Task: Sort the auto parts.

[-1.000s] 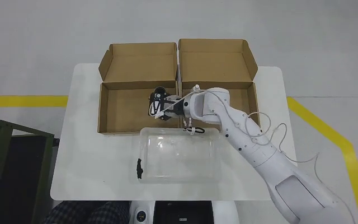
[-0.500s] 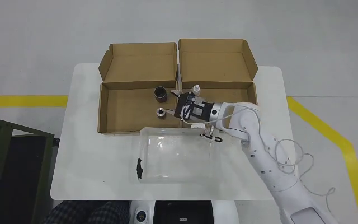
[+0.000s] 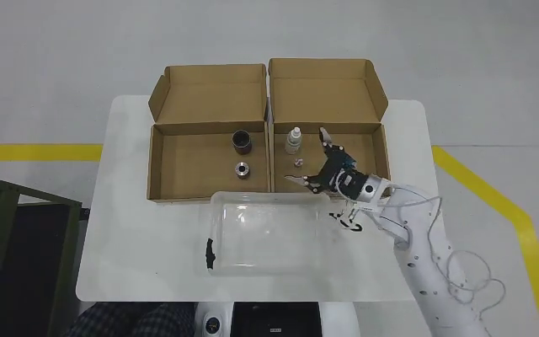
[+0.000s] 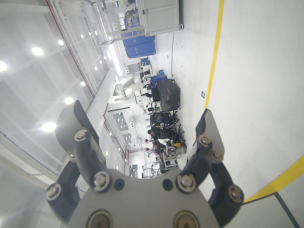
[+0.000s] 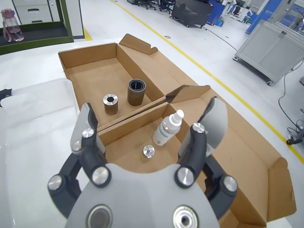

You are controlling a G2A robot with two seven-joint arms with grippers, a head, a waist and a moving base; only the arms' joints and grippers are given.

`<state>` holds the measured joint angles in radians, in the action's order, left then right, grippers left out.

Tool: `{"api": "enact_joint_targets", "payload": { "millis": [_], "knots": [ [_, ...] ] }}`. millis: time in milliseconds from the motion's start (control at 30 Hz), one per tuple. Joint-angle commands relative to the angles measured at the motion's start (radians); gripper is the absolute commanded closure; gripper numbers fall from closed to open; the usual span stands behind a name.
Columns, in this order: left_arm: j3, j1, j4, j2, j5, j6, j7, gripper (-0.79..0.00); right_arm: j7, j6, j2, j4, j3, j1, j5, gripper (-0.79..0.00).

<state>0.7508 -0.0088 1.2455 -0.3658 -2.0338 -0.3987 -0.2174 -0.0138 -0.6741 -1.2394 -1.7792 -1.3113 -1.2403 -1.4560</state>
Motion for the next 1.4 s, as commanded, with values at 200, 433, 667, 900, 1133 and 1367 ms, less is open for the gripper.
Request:
{"api": "enact_joint_targets", "payload": {
  "millis": [200, 433, 667, 900, 1133, 1367],
  "knots": [
    [0.0, 0.0, 0.0, 0.0, 0.0, 0.0, 0.0, -0.785, 0.123, 0.057, 0.019, -0.039, -0.11, -0.152, -0.015, -0.785],
    [0.0, 0.0, 0.0, 0.0, 0.0, 0.0, 0.0, -0.785, 0.209, 0.11, 0.034, -0.116, -0.213, -0.309, -0.03, -0.785],
    [0.0, 0.0, 0.0, 0.0, 0.0, 0.0, 0.0, -0.785, 0.266, 0.167, 0.043, -0.168, -0.32, -0.462, -0.011, -0.785],
    [0.0, 0.0, 0.0, 0.0, 0.0, 0.0, 0.0, -0.785, 0.268, 0.187, 0.047, -0.188, -0.371, -0.538, 0.011, -0.785],
    [0.0, 0.0, 0.0, 0.0, 0.0, 0.0, 0.0, -0.785, 0.268, 0.205, 0.048, -0.204, -0.385, -0.576, 0.02, -0.785],
    [0.0, 0.0, 0.0, 0.0, 0.0, 0.0, 0.0, -0.784, 0.263, 0.229, 0.048, -0.2, -0.385, -0.585, 0.029, -0.785]
  ]
}}
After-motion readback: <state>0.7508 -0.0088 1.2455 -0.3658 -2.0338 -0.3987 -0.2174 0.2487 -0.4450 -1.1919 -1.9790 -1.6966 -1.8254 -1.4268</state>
